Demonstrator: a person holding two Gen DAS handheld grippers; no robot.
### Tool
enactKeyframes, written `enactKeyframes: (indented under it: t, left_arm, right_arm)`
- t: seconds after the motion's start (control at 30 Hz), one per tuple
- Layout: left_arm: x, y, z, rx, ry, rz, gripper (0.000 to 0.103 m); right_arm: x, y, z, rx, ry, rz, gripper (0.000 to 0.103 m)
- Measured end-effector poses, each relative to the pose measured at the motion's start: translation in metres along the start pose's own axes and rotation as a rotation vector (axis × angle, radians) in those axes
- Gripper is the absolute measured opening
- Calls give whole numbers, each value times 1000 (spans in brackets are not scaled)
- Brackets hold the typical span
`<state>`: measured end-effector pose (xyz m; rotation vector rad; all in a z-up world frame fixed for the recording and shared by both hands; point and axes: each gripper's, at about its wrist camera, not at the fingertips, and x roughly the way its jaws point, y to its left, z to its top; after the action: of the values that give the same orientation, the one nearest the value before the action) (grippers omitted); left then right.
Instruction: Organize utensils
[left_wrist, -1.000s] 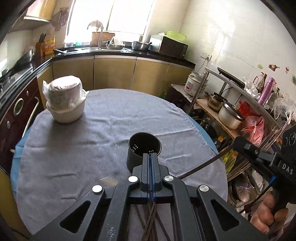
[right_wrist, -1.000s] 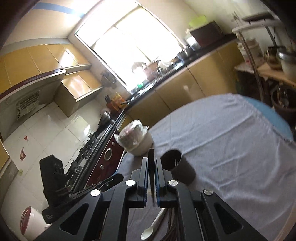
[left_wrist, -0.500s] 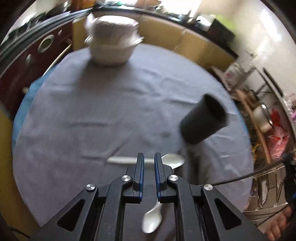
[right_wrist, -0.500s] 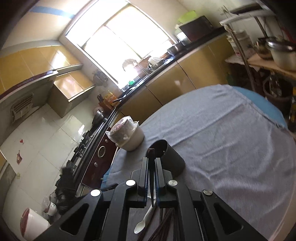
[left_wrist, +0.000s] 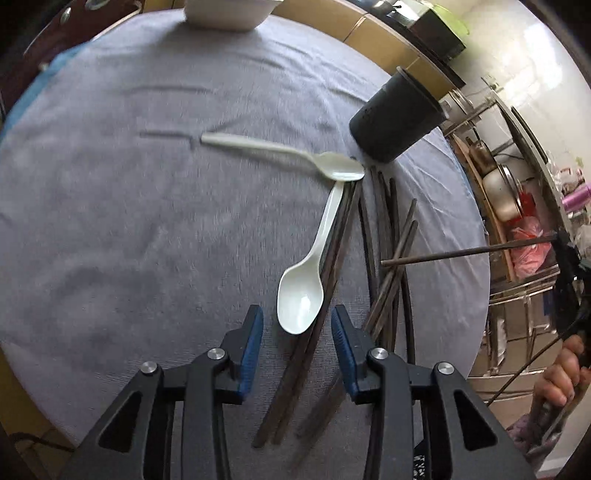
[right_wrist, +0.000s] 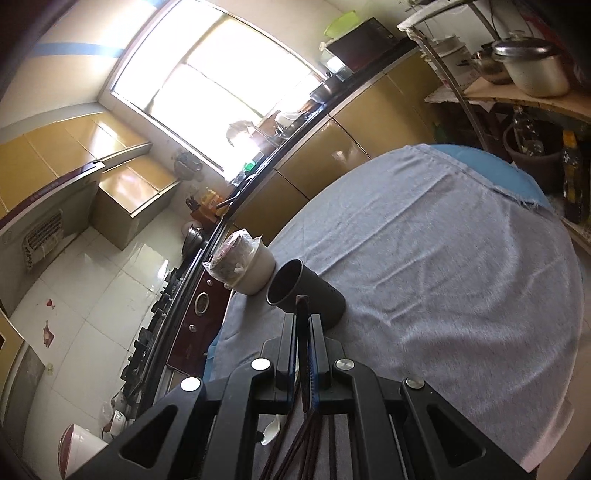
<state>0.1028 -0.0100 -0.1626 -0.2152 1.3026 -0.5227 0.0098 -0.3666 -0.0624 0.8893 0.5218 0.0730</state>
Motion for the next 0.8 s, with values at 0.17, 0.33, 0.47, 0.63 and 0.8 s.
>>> enactKeyframes:
  t: [0.17,0.33,0.47,0.63,0.8]
  left_arm:
    - [8,-1,3,-21,-32,-55,33]
    - [14,-3,7,-8,-45,-47,5]
    - [-2,-2,5,3,-91,-49,3]
    - [-31,-7,15,41,-167,-44,3]
    - [-38,-2,20,42,-154,-37,3]
  right_arm:
    - [2,1,-7,2,14,5,7]
    - [2,5,-9,-1,17,8,7]
    - [3,12,-10,-27,19,10,7]
    - [3,26,-11,-59,1,26,7]
    - [5,35,-10,-85,-8,22,7]
